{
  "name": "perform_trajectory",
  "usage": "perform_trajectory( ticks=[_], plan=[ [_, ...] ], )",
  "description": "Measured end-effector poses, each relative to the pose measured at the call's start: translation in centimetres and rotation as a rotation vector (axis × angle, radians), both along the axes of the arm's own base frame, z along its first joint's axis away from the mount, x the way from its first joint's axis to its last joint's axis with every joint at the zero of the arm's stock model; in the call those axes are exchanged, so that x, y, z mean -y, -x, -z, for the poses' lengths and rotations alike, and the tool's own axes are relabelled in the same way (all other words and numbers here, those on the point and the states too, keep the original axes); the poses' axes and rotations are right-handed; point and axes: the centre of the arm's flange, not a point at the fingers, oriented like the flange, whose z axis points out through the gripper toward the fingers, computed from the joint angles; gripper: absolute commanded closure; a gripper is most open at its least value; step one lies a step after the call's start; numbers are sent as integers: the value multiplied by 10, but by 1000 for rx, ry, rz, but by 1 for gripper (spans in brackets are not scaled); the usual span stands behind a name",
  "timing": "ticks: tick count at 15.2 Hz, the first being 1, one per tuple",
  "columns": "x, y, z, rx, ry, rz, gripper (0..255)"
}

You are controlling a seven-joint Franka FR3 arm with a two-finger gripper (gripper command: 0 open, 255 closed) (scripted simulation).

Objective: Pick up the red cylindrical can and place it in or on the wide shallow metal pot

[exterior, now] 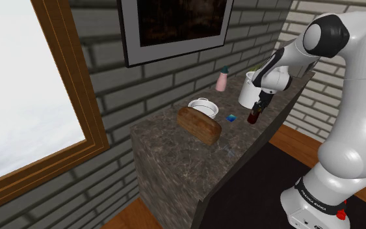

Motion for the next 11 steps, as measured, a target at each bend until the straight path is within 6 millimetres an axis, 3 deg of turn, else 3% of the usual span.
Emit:
perform_trajectory(
  ticks=[11],
  plan=[
    [1,0,-58,0,0,0,255]
  ],
)
